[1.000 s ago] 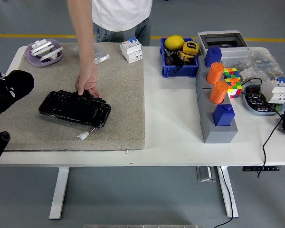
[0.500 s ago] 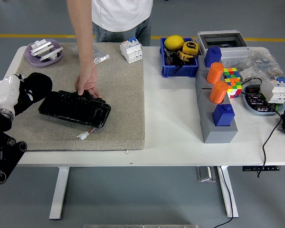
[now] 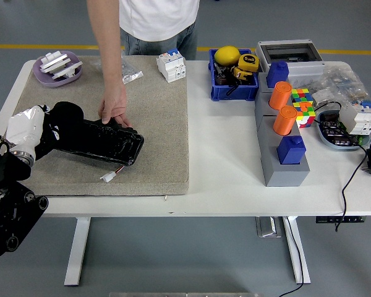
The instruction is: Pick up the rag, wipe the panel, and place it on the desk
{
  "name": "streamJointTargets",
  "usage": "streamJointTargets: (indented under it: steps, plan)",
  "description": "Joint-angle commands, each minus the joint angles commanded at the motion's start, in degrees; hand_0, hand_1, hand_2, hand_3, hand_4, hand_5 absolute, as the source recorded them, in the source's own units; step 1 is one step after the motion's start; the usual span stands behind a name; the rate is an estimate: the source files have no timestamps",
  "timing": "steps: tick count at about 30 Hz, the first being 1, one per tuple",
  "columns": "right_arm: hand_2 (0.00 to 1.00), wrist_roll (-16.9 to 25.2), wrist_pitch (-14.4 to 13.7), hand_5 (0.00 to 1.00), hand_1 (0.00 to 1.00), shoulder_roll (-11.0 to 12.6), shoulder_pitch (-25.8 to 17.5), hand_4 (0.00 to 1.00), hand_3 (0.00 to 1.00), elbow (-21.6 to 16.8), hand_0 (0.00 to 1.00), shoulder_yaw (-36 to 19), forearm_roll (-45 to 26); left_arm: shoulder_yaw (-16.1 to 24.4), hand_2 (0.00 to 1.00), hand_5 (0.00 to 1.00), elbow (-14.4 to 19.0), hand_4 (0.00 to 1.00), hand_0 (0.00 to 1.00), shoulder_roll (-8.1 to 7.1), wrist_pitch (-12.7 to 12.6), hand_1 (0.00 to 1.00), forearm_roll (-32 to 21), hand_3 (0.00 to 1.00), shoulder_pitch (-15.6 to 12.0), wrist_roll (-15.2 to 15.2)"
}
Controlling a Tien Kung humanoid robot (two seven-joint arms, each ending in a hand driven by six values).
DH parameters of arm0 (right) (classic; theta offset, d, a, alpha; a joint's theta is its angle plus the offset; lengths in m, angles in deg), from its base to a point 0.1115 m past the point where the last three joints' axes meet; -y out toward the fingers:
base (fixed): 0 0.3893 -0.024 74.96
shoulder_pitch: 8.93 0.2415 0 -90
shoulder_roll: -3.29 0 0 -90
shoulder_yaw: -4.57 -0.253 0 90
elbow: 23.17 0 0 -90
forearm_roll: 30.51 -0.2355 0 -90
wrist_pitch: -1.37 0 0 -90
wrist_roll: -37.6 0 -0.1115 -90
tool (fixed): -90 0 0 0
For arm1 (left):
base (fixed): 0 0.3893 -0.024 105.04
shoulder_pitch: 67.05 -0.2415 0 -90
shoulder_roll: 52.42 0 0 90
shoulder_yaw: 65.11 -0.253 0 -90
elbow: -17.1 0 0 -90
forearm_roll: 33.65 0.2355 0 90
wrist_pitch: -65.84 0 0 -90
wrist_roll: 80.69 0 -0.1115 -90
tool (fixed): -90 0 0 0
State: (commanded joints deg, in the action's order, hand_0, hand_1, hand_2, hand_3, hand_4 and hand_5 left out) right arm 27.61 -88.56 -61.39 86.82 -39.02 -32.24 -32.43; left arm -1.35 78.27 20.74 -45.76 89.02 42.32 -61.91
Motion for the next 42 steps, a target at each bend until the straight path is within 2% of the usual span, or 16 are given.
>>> streamJointTargets:
  steps: [20, 42]
  plan:
    - [0.670, 0.13, 0.22, 0.434, 0.642, -0.08, -0.10, 0.931, 0.568, 0.05, 0.751, -0.30, -0.02, -7.50, 0.609, 0.002, 10.56, 0.002, 0.234, 1.40, -1.39, 0.461, 1.97, 0.412, -3.06, 2.01]
    - [0.669, 0.19, 0.32, 0.432, 0.643, -0.01, -0.04, 0.930, 0.568, 0.05, 0.751, -0.15, -0.19, -17.01, 0.608, 0.002, 16.33, 0.002, 0.242, 1.02, -0.76, 0.457, 1.25, 0.417, -1.39, 3.56]
